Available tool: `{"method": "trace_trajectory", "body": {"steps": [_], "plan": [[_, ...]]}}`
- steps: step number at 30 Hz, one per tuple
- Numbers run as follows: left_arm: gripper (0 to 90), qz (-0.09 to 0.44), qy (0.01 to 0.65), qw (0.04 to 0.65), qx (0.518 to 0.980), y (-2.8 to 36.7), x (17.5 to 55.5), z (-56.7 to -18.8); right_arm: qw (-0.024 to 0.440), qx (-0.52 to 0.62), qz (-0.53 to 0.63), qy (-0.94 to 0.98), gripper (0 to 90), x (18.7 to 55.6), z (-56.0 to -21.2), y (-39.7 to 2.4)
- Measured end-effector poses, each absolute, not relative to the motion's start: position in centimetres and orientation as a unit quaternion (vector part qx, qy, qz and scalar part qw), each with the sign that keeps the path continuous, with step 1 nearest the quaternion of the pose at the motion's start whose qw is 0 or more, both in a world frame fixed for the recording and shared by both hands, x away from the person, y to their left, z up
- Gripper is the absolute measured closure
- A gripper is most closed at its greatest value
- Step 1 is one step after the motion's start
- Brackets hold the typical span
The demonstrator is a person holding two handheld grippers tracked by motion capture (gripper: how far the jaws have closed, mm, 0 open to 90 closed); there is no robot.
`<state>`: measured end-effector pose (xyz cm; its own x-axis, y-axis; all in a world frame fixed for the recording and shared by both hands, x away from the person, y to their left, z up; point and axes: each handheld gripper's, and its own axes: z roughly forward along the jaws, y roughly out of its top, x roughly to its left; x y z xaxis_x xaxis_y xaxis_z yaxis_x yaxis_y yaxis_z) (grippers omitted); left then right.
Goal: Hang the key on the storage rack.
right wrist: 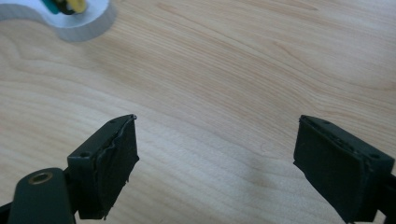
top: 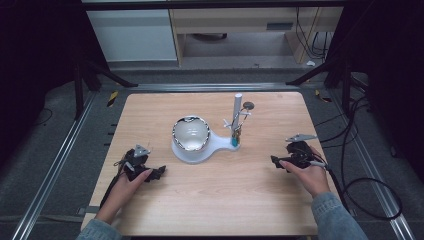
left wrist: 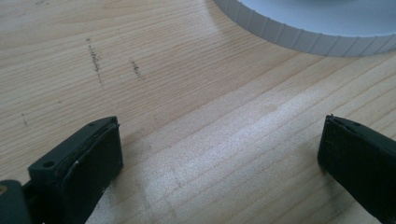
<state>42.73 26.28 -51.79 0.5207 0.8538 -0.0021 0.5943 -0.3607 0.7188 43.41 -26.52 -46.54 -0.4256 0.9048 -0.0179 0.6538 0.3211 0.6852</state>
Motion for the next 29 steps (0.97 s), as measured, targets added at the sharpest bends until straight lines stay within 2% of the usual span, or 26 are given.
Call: {"method": "trace_trajectory", "body": {"steps": [15,23,29], "plan": [[0.0,0.19,0.451,0.341,0.802,26.3,42.7,-51.8,0.203,0.527,0.303,0.767,11.3,44.7,-49.6,-27.3],[0.0,0.19,0.451,0.341,0.802,26.3,42.7,-51.8,0.235,0.518,0.32,0.758,5.6,44.4,-50.6,-26.6],[0.0,0.19,0.451,0.341,0.803,26.3,42.7,-51.8,0.235,0.518,0.32,0.758,5.3,44.4,-50.6,-26.5]]}}
